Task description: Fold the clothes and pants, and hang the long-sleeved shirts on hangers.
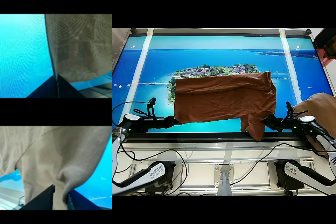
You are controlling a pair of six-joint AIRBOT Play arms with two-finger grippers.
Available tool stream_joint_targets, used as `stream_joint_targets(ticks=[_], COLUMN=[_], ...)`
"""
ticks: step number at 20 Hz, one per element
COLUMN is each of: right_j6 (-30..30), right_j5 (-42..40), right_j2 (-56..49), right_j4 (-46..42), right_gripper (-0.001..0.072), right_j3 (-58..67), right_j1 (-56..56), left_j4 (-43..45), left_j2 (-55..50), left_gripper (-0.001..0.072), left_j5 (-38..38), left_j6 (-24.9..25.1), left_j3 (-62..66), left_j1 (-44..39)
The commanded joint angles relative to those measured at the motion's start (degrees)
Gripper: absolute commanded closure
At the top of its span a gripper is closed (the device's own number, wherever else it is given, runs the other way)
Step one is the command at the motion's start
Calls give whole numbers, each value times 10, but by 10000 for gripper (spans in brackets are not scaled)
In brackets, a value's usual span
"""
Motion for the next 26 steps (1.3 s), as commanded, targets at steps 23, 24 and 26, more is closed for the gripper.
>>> stream_joint_targets(ticks=[23, 24, 26], right_j6=[-40, -40, -40], right_j5=[-264, -286, -340], right_j2=[197, 174, 114], right_j4=[136, 136, 136], right_gripper=[696, 696, 695], right_j3=[147, 162, 192], right_j1=[187, 206, 245], left_j4=[-159, -159, -159], left_j2=[165, 159, 139], left_gripper=[695, 695, 695], left_j5=[197, 216, 258], left_j6=[0, 0, 0], left_j3=[127, 127, 127], left_j1=[-28, -43, -78])
